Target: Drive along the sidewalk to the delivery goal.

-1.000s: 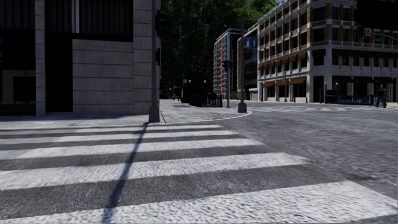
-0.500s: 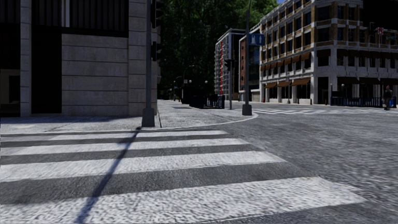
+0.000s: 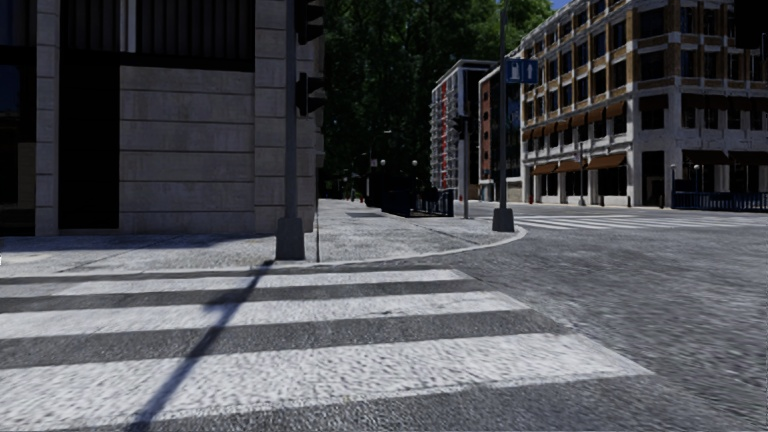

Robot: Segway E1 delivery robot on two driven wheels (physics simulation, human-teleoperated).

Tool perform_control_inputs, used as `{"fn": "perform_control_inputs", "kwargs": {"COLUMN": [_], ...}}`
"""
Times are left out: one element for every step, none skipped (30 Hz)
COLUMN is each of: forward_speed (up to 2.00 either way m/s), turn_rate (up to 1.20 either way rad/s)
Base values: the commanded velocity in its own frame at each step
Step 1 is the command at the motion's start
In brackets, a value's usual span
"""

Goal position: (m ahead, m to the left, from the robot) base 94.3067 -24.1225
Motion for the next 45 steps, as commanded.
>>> {"fn": "perform_control_inputs", "kwargs": {"forward_speed": [1.39,1.39,1.39,1.39,1.39,1.39,1.39,1.39,1.39,1.39,1.39,1.39,1.39,1.39,1.39,1.39,1.39,1.39,1.39,1.39,1.39,1.39,1.40,1.45,1.53,1.56,1.56,1.56,1.56,1.56,1.56,1.56,1.56,1.56,1.56,1.56,1.56,1.56,1.56,1.56,1.56,1.56,1.56,1.56,1.56], "turn_rate": [0.27,0.19,0.18,0.18,0.19,0.19,0.19,0.19,0.19,0.19,0.19,0.09,0.09,0.00,0.00,0.00,0.00,0.00,0.00,0.00,0.00,0.00,0.00,0.00,0.00,0.01,0.01,0.06,0.10,0.17,0.20,0.20,0.20,0.21,0.21,0.21,0.21,0.20,0.20,0.20,0.19,0.16,0.13,0.13,0.12]}}
